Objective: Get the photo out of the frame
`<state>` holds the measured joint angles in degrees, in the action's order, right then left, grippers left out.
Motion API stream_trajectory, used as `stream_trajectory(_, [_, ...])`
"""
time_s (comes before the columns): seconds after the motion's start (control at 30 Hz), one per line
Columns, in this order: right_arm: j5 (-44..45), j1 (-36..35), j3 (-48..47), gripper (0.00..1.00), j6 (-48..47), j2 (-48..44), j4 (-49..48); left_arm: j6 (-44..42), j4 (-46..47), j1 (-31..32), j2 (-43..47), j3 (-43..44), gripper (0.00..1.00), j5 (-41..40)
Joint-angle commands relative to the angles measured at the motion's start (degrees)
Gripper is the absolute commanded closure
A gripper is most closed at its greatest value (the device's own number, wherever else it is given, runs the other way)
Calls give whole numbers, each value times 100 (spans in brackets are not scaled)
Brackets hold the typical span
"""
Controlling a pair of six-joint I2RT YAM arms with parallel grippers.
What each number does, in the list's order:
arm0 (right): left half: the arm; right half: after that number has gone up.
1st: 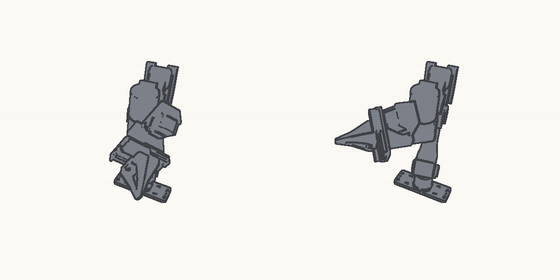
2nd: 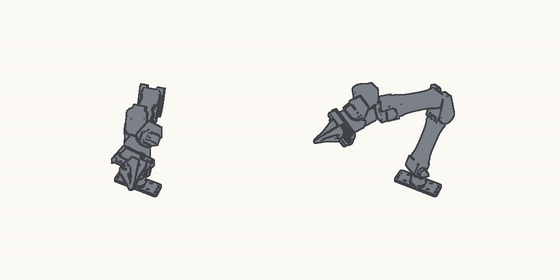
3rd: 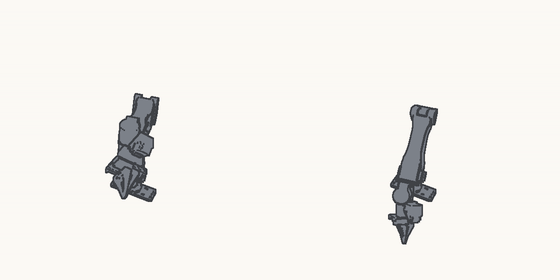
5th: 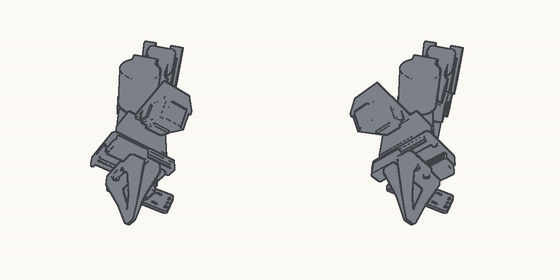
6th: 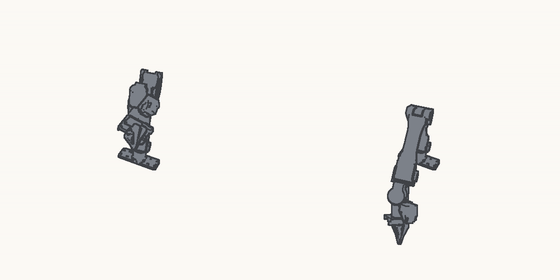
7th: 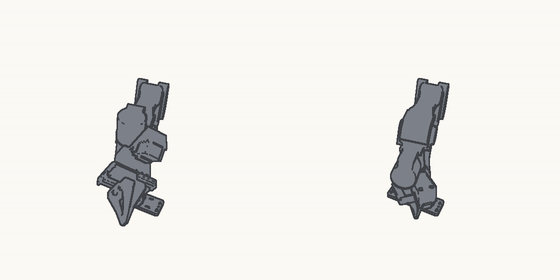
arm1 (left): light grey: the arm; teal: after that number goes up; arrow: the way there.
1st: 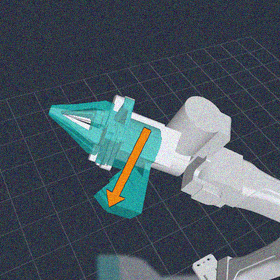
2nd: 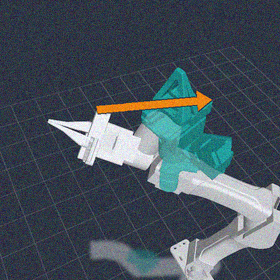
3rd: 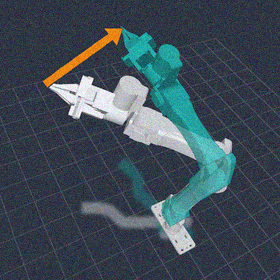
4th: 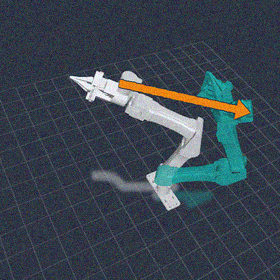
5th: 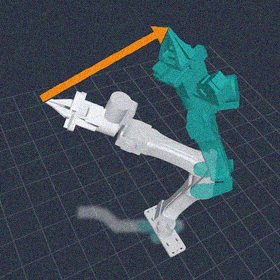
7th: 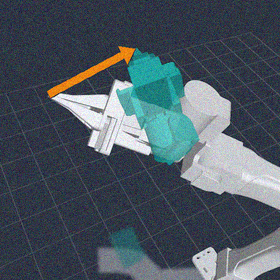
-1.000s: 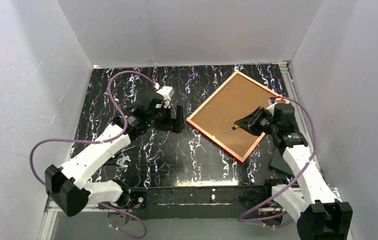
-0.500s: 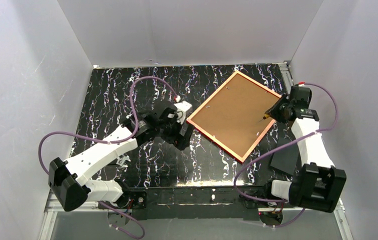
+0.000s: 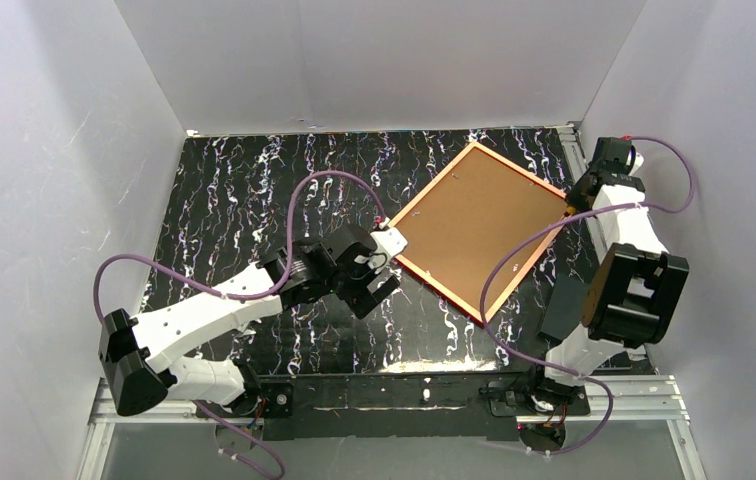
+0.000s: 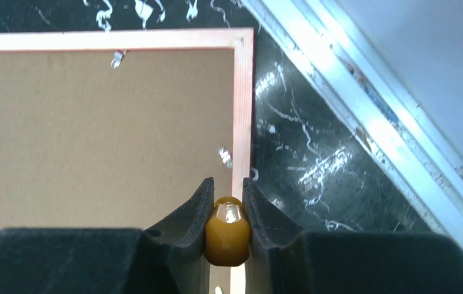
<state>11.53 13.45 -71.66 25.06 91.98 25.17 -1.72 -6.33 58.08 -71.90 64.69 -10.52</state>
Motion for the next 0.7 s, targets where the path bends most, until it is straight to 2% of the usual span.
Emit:
stream_trajectory(0.0, [387,70,-739,99,-288,382,-114,-185,-246,10,145,-28,2,-376])
stream_trajectory(0.27, [143,70,-1223,99,-302,1092,113,-193,-246,10,127,-35,2,-370])
stream_trajectory(0.67, [93,70,-1373,99,-378,1571,208,-154,-224,10,149,-48,2,-297])
